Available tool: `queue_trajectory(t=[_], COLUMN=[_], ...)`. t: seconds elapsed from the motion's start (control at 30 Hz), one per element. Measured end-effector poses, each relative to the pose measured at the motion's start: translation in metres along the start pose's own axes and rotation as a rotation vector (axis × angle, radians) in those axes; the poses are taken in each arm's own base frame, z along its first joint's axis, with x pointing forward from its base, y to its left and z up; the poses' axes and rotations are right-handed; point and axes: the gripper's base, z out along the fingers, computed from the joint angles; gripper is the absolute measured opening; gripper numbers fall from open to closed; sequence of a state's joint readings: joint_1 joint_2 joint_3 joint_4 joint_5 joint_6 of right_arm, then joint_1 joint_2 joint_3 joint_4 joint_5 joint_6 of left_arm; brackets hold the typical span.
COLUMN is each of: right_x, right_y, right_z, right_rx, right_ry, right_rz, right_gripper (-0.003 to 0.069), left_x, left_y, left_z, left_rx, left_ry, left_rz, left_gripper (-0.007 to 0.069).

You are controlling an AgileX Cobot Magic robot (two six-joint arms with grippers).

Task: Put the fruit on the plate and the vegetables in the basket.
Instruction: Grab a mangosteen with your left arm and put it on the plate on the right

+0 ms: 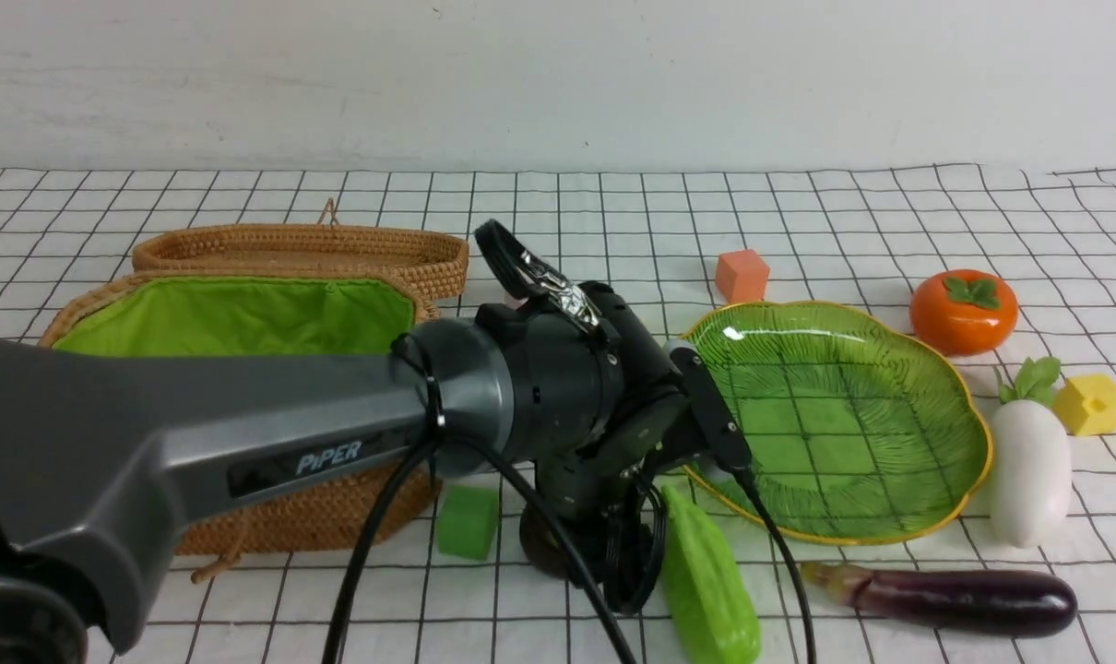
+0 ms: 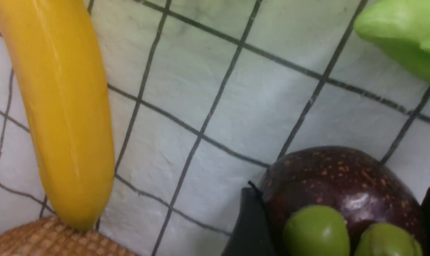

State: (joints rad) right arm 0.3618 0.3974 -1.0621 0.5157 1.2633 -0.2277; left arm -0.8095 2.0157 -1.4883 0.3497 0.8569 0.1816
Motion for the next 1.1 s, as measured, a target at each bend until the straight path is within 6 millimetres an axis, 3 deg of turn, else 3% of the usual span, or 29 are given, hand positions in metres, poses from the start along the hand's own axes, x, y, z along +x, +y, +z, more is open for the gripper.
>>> queue_trajectory(t=[0.07, 0.1, 0.2, 0.23, 0.27, 0.33, 0.4, 0.47, 0.5, 0.53, 0.6, 0.67, 0.77, 0.9, 1.0, 1.1], right_x=[0.000, 0.001, 0.001, 0.001, -0.001, -0.003, -0.003, -0.003, -0.003, -0.002, 0.001, 0.003, 0.005, 0.005, 0.004, 0.004], right_y=[-0.001, -0.003, -0.013, -0.013, -0.018, -0.025, -0.029, -0.032, -0.033, -0.033, -0.032, -0.031, -0.029, -0.029, -0.029, -0.029], right_z=[0.000, 0.000, -0.001, -0.001, -0.002, -0.004, -0.005, -0.006, -0.006, -0.006, -0.006, -0.006, -0.005, -0.005, -0.005, -0.005], right_rx=[0.008, 0.030, 0.139, 0.139, 0.201, 0.278, 0.324, 0.354, 0.367, 0.368, 0.363, 0.352, 0.331, 0.324, 0.324, 0.324], right_ry=[0.002, 0.007, 0.006, 0.003, -0.017, -0.048, -0.062, -0.066, -0.062, -0.060, -0.025, -0.001, 0.019, 0.020, 0.016, 0.014], right_rz=[-0.003, -0.005, 0.031, 0.031, 0.073, 0.119, 0.142, 0.161, 0.173, 0.175, 0.191, 0.199, 0.210, 0.211, 0.209, 0.202], right_gripper=[0.0138, 0.0138, 0.0141, 0.0141, 0.0142, 0.0144, 0.0144, 0.0146, 0.0148, 0.0148, 0.0152, 0.0153, 0.0155, 0.0160, 0.0162, 0.0162], left_x=[-0.002, -0.009, -0.042, -0.044, -0.062, -0.081, -0.096, -0.111, -0.121, -0.122, -0.129, -0.129, -0.129, -0.126, -0.117, -0.099], left_y=[0.002, 0.005, 0.016, 0.017, 0.022, 0.024, 0.025, 0.022, 0.020, 0.019, 0.013, 0.012, 0.011, 0.015, 0.020, 0.029], left_z=[-0.006, -0.019, -0.068, -0.071, -0.092, -0.102, -0.097, -0.079, -0.058, -0.054, -0.025, -0.014, -0.011, -0.029, -0.059, -0.108], left_rx=[-0.003, -0.013, 0.041, 0.048, 0.105, 0.179, 0.205, 0.227, 0.230, 0.230, 0.229, 0.223, 0.219, 0.227, 0.238, 0.228], left_ry=[0.011, -0.015, -0.241, -0.261, -0.380, -0.483, -0.541, -0.568, -0.574, -0.569, -0.550, -0.535, -0.531, -0.526, -0.495, -0.459], left_rz=[-0.005, -0.031, -0.211, -0.225, -0.304, -0.351, -0.345, -0.331, -0.320, -0.318, -0.313, -0.308, -0.304, -0.309, -0.298, -0.271], left_gripper=[0.0540, 0.0540, 0.0540, 0.0540, 0.0540, 0.0540, 0.0540, 0.0540, 0.0540, 0.0540, 0.0540, 0.0545, 0.0621, 0.0668, 0.0659, 0.0602])
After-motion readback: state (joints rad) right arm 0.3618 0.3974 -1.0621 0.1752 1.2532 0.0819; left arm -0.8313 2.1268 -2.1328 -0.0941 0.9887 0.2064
